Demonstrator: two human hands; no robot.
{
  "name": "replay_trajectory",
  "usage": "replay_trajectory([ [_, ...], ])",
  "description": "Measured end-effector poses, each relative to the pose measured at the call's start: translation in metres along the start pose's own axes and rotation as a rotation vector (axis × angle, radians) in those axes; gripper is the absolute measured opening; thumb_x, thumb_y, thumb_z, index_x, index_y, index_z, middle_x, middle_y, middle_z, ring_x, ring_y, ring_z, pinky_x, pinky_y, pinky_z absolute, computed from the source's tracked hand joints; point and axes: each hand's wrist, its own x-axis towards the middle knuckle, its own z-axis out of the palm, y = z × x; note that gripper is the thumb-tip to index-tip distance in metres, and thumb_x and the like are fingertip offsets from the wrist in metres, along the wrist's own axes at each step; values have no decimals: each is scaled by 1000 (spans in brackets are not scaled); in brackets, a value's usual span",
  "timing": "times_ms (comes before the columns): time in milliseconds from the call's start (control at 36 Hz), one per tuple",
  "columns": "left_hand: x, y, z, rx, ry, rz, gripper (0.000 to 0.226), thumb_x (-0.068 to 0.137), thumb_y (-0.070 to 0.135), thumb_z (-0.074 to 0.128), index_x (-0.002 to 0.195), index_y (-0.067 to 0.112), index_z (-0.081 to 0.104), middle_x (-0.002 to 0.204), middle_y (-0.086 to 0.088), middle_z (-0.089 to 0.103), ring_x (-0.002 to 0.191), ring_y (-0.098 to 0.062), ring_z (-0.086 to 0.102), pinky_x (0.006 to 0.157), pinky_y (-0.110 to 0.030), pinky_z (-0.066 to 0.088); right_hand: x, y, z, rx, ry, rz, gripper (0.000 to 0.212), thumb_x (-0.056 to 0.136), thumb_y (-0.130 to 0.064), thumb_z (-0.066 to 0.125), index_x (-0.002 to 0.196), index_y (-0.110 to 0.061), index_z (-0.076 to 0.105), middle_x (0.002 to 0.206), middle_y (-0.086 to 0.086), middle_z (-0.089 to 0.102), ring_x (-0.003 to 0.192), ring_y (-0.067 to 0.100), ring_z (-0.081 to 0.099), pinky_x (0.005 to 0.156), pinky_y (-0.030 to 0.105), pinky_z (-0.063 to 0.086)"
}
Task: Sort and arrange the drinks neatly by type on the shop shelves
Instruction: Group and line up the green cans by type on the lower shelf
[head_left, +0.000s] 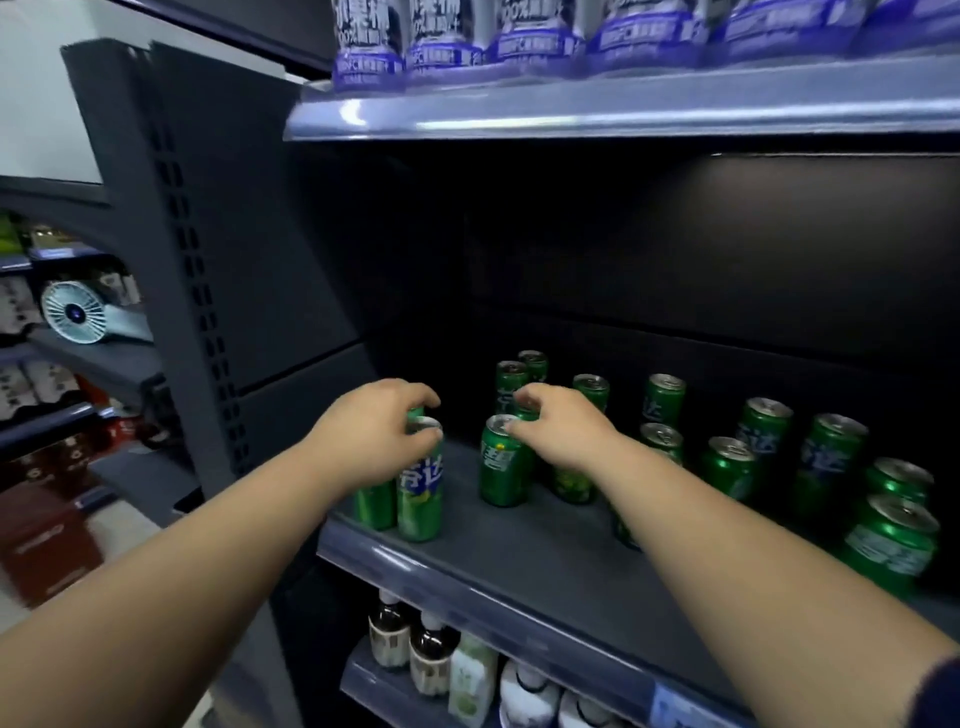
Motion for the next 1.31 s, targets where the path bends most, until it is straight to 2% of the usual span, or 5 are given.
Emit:
replay_trajectory([
  [139, 35, -28, 10, 14, -75, 10, 61, 84, 60, 63, 137, 32, 53, 132, 9, 58, 120, -15, 55, 96, -36, 47, 48, -3, 4, -18, 6, 40, 38, 91, -37, 65, 126, -22, 65, 118, 4, 69, 98, 22, 66, 86, 39, 57],
  [417, 78, -68, 32, -10, -243, 34, 105, 60, 95, 27, 148, 39, 33, 150, 10, 41, 136, -19, 39, 106, -41, 38, 123, 4, 30, -85, 71, 121, 55, 78, -36, 69, 131, -28, 56, 141, 1, 53, 124, 27, 57, 98, 38, 51],
  [778, 64, -78, 30, -144, -487, 82, 124, 52, 97, 47, 156, 42, 8, 164, 15, 9, 150, -12, 16, 116, -35, 28, 145, -6, 37, -232, -30, 130, 75, 80, -30, 73, 149, -24, 44, 153, 13, 36, 123, 34, 56, 99, 38, 51],
  [944, 61, -75, 30, -134, -506, 84, 127, 56, 92, 57, 157, 42, -3, 166, 14, -5, 152, -14, 7, 118, -37, 24, 133, -23, 29, -274, -57, 64, 64, 73, -34, 76, 134, -32, 56, 122, 0, 64, 97, 21, 65, 80, 34, 58],
  [1306, 60, -76, 35, -98, -500, 86, 151, 38, 87, 70, 154, 40, -16, 167, 10, -8, 153, -19, 10, 118, -41, 27, 104, -50, 32, -224, -173, -117, 43, 65, -52, 87, 96, -31, 66, 76, -11, 58, 67, 6, 53, 57, 27, 38],
])
